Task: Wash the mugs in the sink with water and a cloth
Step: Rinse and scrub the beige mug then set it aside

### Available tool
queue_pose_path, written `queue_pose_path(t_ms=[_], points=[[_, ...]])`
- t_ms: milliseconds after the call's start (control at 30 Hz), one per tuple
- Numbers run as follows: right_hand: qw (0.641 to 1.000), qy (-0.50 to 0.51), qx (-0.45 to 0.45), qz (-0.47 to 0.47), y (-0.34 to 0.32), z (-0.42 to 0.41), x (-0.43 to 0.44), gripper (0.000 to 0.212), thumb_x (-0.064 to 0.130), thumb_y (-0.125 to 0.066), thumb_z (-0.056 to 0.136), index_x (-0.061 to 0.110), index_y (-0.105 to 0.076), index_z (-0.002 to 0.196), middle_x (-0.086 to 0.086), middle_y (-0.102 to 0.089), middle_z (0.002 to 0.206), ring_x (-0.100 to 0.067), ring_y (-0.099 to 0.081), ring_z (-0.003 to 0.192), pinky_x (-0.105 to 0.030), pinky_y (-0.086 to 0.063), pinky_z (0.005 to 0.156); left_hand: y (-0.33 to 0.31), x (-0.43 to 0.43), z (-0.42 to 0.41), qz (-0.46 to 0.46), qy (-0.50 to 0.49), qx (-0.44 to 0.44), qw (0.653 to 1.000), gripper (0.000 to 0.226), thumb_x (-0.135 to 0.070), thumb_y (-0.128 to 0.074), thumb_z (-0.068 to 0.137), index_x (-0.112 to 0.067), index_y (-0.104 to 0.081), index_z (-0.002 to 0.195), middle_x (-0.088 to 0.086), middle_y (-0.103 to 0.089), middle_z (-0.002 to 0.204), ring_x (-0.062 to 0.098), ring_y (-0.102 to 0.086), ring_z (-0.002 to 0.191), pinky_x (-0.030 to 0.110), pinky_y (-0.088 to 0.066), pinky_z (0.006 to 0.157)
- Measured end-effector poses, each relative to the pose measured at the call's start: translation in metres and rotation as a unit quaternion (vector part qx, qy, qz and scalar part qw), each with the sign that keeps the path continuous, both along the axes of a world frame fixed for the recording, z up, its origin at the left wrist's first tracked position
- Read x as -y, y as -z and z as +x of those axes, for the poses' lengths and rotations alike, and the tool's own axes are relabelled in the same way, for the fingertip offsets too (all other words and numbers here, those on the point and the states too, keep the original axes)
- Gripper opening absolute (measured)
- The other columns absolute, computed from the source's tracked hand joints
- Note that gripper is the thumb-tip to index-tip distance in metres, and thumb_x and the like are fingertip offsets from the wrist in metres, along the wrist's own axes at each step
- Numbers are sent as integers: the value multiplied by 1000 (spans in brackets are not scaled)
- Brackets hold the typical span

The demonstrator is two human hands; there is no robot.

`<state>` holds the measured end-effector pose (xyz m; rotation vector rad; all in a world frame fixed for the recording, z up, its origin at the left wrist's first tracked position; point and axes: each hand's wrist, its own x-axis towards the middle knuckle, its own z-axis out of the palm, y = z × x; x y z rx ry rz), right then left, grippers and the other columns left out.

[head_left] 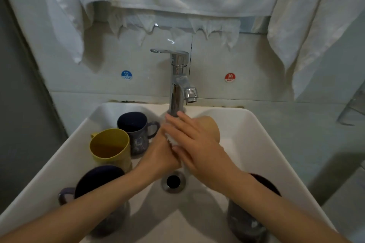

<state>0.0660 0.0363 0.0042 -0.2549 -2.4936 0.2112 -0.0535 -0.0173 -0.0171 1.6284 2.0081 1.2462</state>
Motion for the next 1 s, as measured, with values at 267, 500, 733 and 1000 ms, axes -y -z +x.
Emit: queue_pose_path(t_ms=[267,500,733,1000], points=[[972,161,-63,-157,-4,20,-49,34,22,-39,100,21,-52,132,3,-43,144,-5,-34,131,-19,-23,109,-11,7,2,38,8,-79,996,81,-31,-84,62,-32,-25,118,-13,-35,116,-2,-41,99,5,-39,68],[996,-23,-34,-82,-3,8,-20,42,28,-36,97,19,-47,136,2,-41,145,1,-23,137,-16,-13,114,-8,4,1,36,3,-68,997,79,-12,-80,63,-14,-36,128,-12,-42,108,2,-49,97,3,-39,71],[966,167,-47,-190,-4,23,-55,37,25,-35,102,21,-46,136,4,-42,144,-6,-35,131,-8,-16,100,-11,8,3,63,22,-94,993,83,-27,-84,62,-30,-25,120,-11,-34,118,2,-42,102,2,-36,71],[993,-53,-22,-108,-6,11,-20,40,28,-41,97,24,-45,137,6,-41,146,-6,-28,138,-26,-18,116,-6,0,0,55,18,-29,998,80,-1,-79,64,-3,-34,130,6,-48,124,13,-53,107,13,-39,85]])
